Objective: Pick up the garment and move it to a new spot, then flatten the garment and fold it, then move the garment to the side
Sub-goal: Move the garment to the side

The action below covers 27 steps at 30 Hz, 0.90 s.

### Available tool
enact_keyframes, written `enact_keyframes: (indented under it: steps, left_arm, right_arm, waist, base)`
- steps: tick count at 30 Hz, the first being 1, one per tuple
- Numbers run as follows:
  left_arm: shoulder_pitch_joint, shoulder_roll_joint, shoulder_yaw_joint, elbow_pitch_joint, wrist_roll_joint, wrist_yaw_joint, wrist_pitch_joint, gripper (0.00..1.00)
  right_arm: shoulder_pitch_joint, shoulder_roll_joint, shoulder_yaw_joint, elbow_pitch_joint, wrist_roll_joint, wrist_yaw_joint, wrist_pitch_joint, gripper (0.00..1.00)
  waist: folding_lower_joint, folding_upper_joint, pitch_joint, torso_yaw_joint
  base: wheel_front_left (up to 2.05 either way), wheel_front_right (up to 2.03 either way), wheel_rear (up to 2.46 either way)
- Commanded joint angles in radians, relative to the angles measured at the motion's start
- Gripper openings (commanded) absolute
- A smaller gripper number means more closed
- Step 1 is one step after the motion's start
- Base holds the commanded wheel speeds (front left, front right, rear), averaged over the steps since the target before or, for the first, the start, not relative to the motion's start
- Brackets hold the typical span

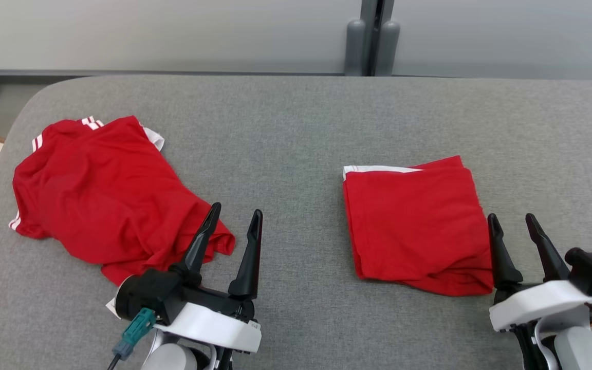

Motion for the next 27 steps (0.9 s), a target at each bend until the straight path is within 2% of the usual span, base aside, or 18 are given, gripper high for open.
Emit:
enact_keyframes:
  steps: [1,12,14,15,20,27]
  left_arm:
    - [-0.018,0.003,-0.002,-0.001,0.001,-0.004,-0.002,1.0]
    - [-0.052,0.003,-0.032,-0.002,-0.003,0.002,-0.002,1.0]
    - [-0.053,0.003,-0.034,-0.001,-0.003,0.004,-0.002,1.0]
    - [-0.054,0.003,-0.035,-0.001,-0.002,0.004,-0.002,1.0]
    - [-0.055,0.003,-0.037,0.009,0.003,0.002,-0.002,1.0]
    - [-0.069,0.003,-0.021,0.011,0.022,-0.005,-0.002,1.0]
  right_arm:
    - [-0.018,-0.01,0.001,0.011,0.012,0.0,0.009,1.0]
    - [-0.132,-0.01,0.031,0.212,0.114,0.0,0.114,1.0]
    - [-0.139,-0.009,0.047,0.224,0.146,0.0,0.121,0.27]
    - [-0.142,-0.015,0.055,0.228,0.153,0.0,0.115,0.0]
    - [-0.174,-0.062,0.106,0.243,0.113,0.0,0.069,0.0]
    - [-0.246,-0.112,0.154,0.259,0.029,0.0,0.019,0.0]
  waist:
    - [0.0,0.0,0.018,0.014]
    - [0.0,0.0,0.077,0.057]
    - [0.0,0.0,0.081,0.058]
    - [0.0,0.0,0.083,0.057]
    - [0.0,0.0,0.087,0.037]
    - [0.0,0.0,0.111,-0.036]
  base:
    - [0.0,0.0,0.0]
    - [0.0,0.0,0.0]
    - [0.0,0.0,0.0]
    - [0.0,0.0,0.0]
    - [0.0,0.0,0.0]
    - [0.0,0.0,0.0]
